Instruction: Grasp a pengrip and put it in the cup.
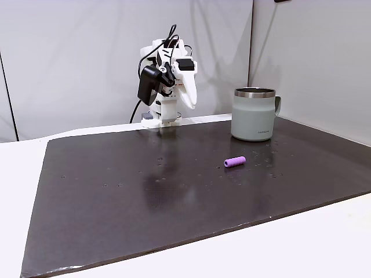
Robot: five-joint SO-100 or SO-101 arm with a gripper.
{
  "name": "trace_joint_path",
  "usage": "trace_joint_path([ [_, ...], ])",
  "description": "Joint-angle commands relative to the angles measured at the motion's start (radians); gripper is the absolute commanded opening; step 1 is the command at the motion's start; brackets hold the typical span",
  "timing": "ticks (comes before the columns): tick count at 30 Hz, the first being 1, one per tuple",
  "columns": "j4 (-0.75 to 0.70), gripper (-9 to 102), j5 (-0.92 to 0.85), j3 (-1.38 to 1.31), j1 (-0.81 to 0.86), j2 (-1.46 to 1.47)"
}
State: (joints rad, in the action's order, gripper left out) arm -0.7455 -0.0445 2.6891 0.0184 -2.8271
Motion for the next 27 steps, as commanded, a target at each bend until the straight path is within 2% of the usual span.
trace_joint_path([
  [1, 0.025, 0, 0.0, -0.212, -0.023, 0.189],
  [9, -0.025, 1, 0.02, -0.618, -0.017, 0.699],
  [18, -0.129, 8, 0.041, -0.973, -0.014, 1.095],
  [27, -0.216, 15, 0.069, -1.207, -0.035, 1.384],
])
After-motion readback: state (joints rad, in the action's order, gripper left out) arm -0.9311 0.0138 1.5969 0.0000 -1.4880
